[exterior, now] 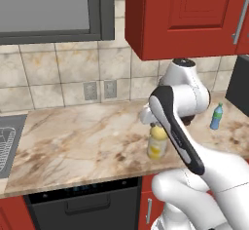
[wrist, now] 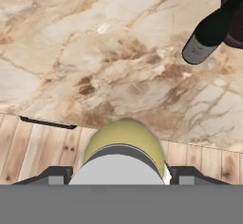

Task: Place the drinks on the dining counter in a tight cluster.

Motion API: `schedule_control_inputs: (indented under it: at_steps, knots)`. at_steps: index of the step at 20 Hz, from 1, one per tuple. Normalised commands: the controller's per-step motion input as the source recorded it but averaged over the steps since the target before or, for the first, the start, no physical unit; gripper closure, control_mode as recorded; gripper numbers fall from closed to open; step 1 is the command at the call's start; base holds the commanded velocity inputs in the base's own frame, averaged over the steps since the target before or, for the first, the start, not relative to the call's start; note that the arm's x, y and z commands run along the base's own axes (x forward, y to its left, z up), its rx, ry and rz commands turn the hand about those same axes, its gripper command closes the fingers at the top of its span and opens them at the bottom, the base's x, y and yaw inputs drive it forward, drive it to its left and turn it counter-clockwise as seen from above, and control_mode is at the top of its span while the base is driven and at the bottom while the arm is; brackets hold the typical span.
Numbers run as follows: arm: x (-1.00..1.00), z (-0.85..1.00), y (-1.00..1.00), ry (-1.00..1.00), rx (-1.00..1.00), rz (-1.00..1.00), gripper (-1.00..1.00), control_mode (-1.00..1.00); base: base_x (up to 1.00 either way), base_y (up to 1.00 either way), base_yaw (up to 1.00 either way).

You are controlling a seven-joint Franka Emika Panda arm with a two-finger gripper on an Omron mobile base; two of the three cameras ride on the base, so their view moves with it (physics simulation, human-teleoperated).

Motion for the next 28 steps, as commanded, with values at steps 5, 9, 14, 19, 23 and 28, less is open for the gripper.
schedule_control_inputs:
  at_steps: [5,9,14,19,23,28]
  knots:
    - [-0.01,0.53,-0.46,0.13,-0.01,0.0,1.0,-1.0,0.0,0.0,0.0]
    - [0.0,0.24,-0.56,0.14,0.0,0.0,1.0,-1.0,0.0,0.0,0.0]
    - [0.0,0.15,-0.5,0.07,-0.02,-0.01,1.0,-1.0,0.0,0.0,0.0]
    - [0.0,-0.01,-0.22,0.0,0.0,0.0,1.0,-1.0,0.0,0.0,0.0]
    - [0.0,0.0,0.0,0.0,0.0,0.0,1.0,-1.0,0.0,0.0,0.0]
    - [0.0,0.0,0.0,0.0,0.0,0.0,1.0,-1.0,0.0,0.0,0.0]
